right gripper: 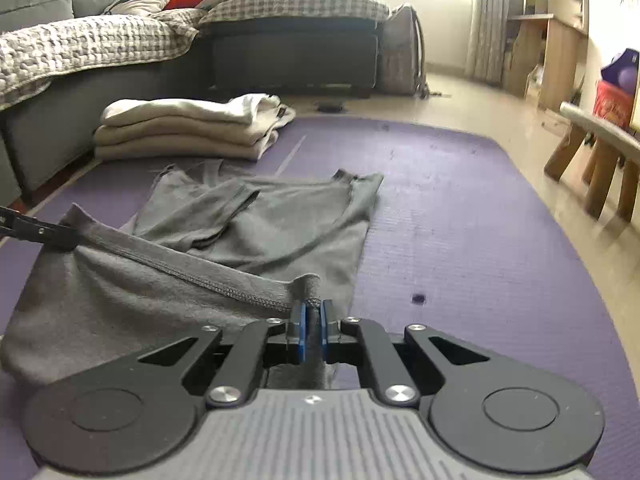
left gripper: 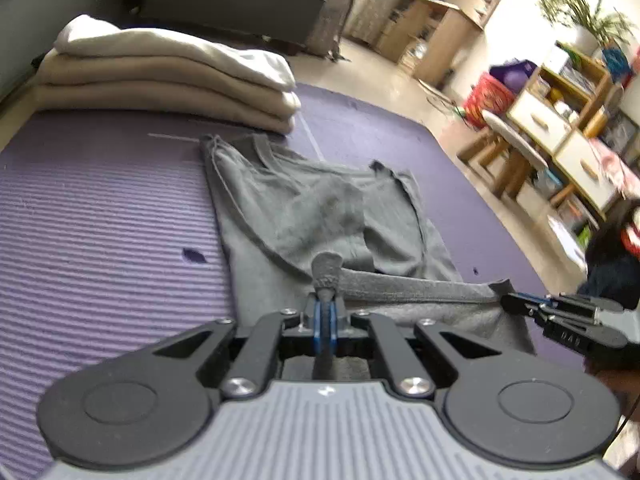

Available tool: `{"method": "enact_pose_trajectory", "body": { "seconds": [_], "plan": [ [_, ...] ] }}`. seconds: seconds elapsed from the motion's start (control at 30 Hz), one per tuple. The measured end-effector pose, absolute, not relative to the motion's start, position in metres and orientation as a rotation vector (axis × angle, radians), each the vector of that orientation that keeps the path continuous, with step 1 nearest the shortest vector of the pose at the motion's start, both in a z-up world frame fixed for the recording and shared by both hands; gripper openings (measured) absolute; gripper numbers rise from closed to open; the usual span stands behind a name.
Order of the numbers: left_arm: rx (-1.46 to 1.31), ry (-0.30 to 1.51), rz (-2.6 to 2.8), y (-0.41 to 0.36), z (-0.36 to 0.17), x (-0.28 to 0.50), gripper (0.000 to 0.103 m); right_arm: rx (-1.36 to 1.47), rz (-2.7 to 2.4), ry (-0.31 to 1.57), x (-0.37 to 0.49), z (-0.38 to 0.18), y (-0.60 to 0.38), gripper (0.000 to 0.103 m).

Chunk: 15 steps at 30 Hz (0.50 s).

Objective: Fold clothes
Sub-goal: 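Lift the hem with both grippers and fold it toward the collar, then lay the folded hem flat and open both grippers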

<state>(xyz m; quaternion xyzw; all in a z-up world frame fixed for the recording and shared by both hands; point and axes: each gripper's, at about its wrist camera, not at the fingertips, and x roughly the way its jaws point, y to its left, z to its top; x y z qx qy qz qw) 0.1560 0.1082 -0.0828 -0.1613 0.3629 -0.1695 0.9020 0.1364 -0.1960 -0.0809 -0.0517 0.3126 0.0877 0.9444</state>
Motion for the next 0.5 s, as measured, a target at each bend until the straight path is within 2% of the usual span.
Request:
{"method": "enact_pose_trajectory", "body": {
  "seconds": [0.23, 0.3, 0.33, 0.37, 0.4, 0.43, 0.5],
  "plan": [
    [-0.360, 0.746, -0.275, 0.109, -0.106, 0.170, 0.003, -0.164, 0.177, 0.634, 0.160, -0.096, -0.186, 0.006],
    [-0.349, 0.756, -0.256, 0.107, -0.112, 0.172, 0.006, -0.170, 0.171, 0.648, 0.167, -0.102, -0.186, 0.008],
    [-0.342, 0.764, -0.238, 0.107, -0.113, 0.173, 0.012, -0.168, 0.166, 0.658, 0.170, -0.105, -0.186, 0.009],
    [-0.334, 0.771, -0.220, 0.107, -0.115, 0.173, 0.019, -0.167, 0.158, 0.664, 0.171, -0.108, -0.187, 0.016],
    [-0.326, 0.779, -0.202, 0.107, -0.117, 0.174, 0.019, -0.165, 0.151, 0.670, 0.172, -0.110, -0.187, 0.026],
    [-0.317, 0.783, -0.185, 0.108, -0.118, 0.174, 0.020, -0.164, 0.143, 0.674, 0.173, -0.113, -0.188, 0.030],
    [-0.308, 0.779, -0.160, 0.114, -0.115, 0.171, 0.031, -0.154, 0.123, 0.665, 0.168, -0.113, -0.189, 0.042]
  ]
}}
